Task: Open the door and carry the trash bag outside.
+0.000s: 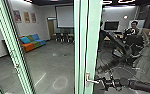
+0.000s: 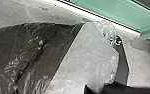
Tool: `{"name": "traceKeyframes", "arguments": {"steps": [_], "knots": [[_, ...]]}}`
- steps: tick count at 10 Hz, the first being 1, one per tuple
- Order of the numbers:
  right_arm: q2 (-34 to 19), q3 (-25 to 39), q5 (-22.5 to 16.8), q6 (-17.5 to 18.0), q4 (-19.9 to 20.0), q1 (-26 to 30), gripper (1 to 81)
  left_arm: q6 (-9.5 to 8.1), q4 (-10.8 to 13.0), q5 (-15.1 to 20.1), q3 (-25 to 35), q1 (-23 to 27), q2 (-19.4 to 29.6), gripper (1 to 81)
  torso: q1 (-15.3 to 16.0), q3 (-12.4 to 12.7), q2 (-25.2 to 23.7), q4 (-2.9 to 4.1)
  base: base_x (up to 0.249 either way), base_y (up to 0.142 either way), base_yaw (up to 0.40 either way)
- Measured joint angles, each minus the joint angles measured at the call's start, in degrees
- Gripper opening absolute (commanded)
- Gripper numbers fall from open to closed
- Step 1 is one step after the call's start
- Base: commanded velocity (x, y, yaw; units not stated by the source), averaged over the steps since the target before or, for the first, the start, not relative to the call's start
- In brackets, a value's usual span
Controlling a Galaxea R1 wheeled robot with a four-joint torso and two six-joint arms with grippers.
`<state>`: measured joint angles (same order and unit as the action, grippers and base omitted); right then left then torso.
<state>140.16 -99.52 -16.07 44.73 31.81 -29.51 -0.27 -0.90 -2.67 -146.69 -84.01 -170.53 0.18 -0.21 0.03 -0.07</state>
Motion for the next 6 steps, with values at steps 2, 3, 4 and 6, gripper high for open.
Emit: {"name": "traceKeyframes", "arguments": {"steps": [2,3,4,6], "knots": [[2.0,-2.3,-0.3,0.5,0.0,0.6,81.1,0.0,0.0,-0.1,0.0,0.0,-0.1,1.0,0.0,0.0,0.0,0.0,0.0,0.0,0.0],[3.6,-3.5,-0.5,0.9,0.0,1.4,81.1,0.0,0.0,-0.1,0.0,0.0,-0.1,1.0,0.0,0.0,0.0,0.0,0.0,0.0,0.0],[5.3,-4.8,-0.5,1.3,0.0,2.1,81.1,0.0,0.0,-0.1,0.0,0.0,-0.1,1.0,0.0,0.0,0.0,0.0,0.0,0.0,0.0],[7.5,-7.2,-1.1,3.9,-0.1,2.1,81.1,0.0,-0.2,-0.1,-0.3,0.0,-0.1,1.0,0.0,0.0,0.0,0.0,0.0,0.0,0.0]]}}
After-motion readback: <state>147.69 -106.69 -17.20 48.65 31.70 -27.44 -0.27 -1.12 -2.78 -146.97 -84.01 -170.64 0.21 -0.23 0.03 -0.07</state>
